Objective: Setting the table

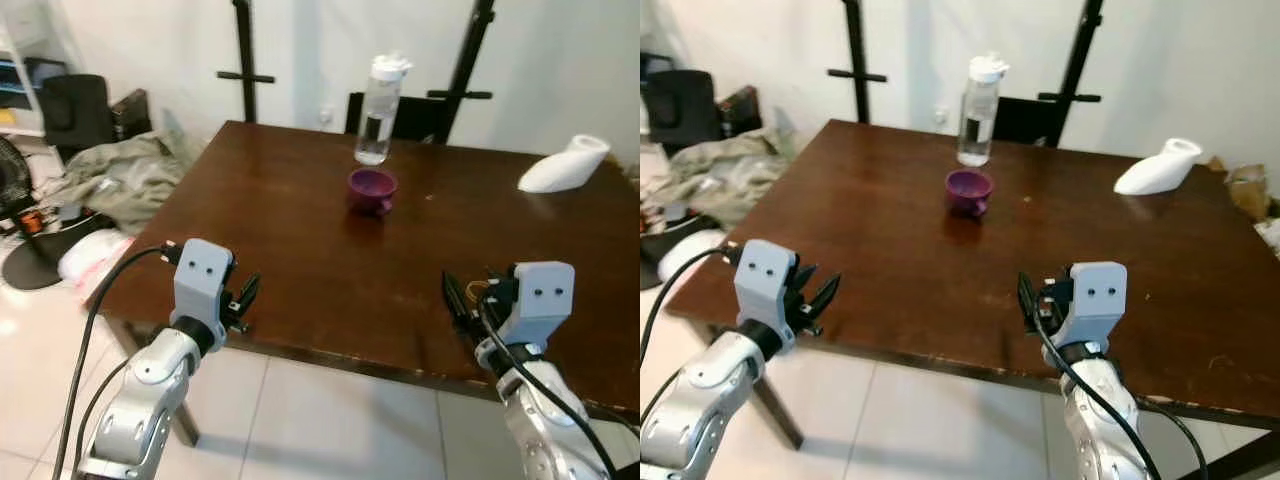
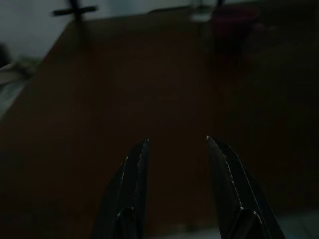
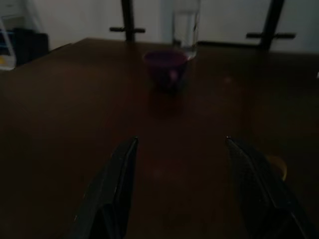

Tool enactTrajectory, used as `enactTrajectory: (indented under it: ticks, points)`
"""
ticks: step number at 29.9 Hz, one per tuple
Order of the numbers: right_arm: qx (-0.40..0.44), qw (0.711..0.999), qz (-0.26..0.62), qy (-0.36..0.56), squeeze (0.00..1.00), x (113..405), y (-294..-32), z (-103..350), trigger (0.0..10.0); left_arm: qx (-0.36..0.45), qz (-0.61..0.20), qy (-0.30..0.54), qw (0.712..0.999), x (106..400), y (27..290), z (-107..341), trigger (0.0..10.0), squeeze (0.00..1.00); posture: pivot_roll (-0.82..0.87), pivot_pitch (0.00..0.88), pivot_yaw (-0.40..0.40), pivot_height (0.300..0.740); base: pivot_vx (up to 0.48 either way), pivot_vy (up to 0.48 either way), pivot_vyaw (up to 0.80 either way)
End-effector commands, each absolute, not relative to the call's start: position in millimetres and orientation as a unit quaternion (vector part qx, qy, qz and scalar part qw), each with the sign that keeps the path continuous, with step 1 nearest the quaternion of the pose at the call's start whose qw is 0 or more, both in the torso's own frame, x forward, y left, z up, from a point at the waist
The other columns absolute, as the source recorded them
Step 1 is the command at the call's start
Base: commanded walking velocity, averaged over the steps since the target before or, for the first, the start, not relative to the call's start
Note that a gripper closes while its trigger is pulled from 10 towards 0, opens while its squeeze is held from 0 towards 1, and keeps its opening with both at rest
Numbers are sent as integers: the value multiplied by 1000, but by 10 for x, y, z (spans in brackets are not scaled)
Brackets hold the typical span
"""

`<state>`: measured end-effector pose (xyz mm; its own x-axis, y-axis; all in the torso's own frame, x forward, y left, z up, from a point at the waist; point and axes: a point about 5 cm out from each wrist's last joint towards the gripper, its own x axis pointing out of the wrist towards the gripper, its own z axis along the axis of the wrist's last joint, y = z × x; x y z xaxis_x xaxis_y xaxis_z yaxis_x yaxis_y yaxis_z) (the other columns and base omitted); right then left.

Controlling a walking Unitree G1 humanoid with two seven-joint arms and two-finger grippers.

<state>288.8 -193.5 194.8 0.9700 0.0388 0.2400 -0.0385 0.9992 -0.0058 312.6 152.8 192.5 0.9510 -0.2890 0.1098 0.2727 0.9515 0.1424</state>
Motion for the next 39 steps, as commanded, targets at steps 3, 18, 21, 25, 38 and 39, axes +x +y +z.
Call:
enactTrajectory:
  ticks: [3, 18, 21, 25, 38, 39]
  points:
    - [4, 994, 11, -108, 0, 2871, -1981, 1884, 10000, 65, -151, -55, 985, 3114, 1489, 1868, 10000, 0, 23, 98, 60, 740, -344, 0, 0]
    - [3, 994, 15, -106, 0, 2872, -1965, 1874, 10000, 65, -152, -53, 985, 3113, 1497, 1861, 10000, 0, 26, 98, 60, 740, -343, 0, 0]
    - [3, 994, 15, -106, 0, 2872, -1965, 1873, 10000, 65, -152, -53, 985, 3114, 1496, 1860, 10000, 0, 26, 98, 60, 740, -315, 0, 0]
    - [3, 994, 16, -106, 0, 2868, -1961, 1868, 10000, 60, -148, -48, 986, 3118, 1502, 1846, 10000, 0, 24, 97, 59, 740, -79, 0, 0]
    - [-13, 995, 35, -95, 0, 2864, -1915, 1842, 10000, 60, -133, -41, 989, 3145, 1518, 1845, 10000, 0, 25, 100, 60, 740, 0, 0, 245]
    - [-12, 995, 35, -96, 0, 2864, -1913, 1845, 10000, 61, -131, -40, 989, 3147, 1522, 1844, 10000, 0, 25, 100, 61, 740, 0, 0, 769]
